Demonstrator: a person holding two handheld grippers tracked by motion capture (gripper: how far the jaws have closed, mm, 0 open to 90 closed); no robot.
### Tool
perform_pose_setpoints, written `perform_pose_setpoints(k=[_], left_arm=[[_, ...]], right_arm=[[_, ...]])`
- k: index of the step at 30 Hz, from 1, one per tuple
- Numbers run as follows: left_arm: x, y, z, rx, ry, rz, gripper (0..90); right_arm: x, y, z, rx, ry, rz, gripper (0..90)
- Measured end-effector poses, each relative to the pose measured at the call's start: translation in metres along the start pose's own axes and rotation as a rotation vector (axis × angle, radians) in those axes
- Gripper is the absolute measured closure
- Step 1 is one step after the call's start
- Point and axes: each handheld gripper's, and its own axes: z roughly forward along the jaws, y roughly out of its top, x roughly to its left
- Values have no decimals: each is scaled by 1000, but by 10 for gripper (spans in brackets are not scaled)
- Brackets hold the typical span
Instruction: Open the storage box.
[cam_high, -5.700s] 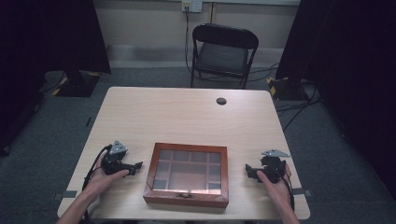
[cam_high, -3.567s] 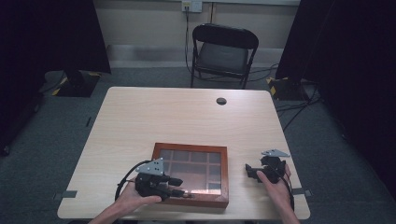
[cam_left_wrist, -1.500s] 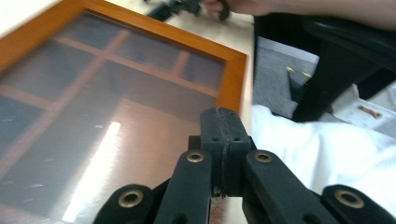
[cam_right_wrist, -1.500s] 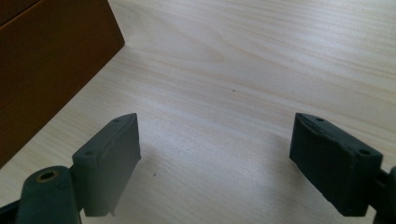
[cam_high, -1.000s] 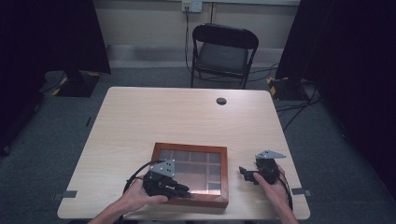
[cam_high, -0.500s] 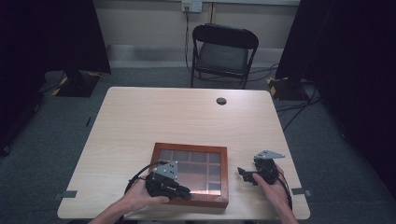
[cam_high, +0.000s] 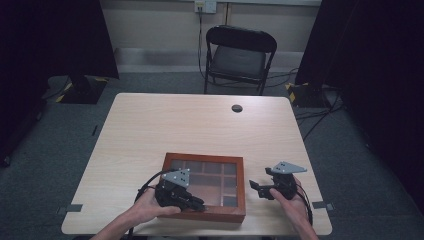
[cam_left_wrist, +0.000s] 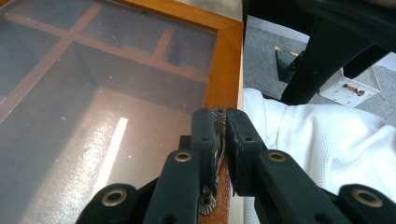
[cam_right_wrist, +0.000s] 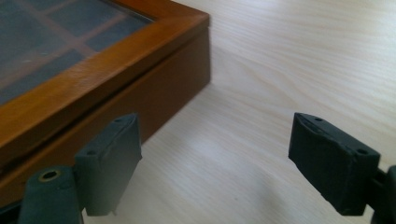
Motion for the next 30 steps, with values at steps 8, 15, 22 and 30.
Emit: perform_pose_setpoints(k=[8, 15, 22, 30], left_arm=[[1, 11, -9, -2, -9, 6, 824], [1, 16, -12, -4, -18, 12, 825], [2, 18, -14, 0, -22, 5, 825], [3, 22, -17, -6, -27, -7, 824]], right_arm=[[15, 4, -3, -52, 68, -65, 181], [15, 4, -6, -64, 90, -64, 187], [16, 3, -7, -50, 120, -64, 187], [23, 3, -7, -54, 163, -102, 184]])
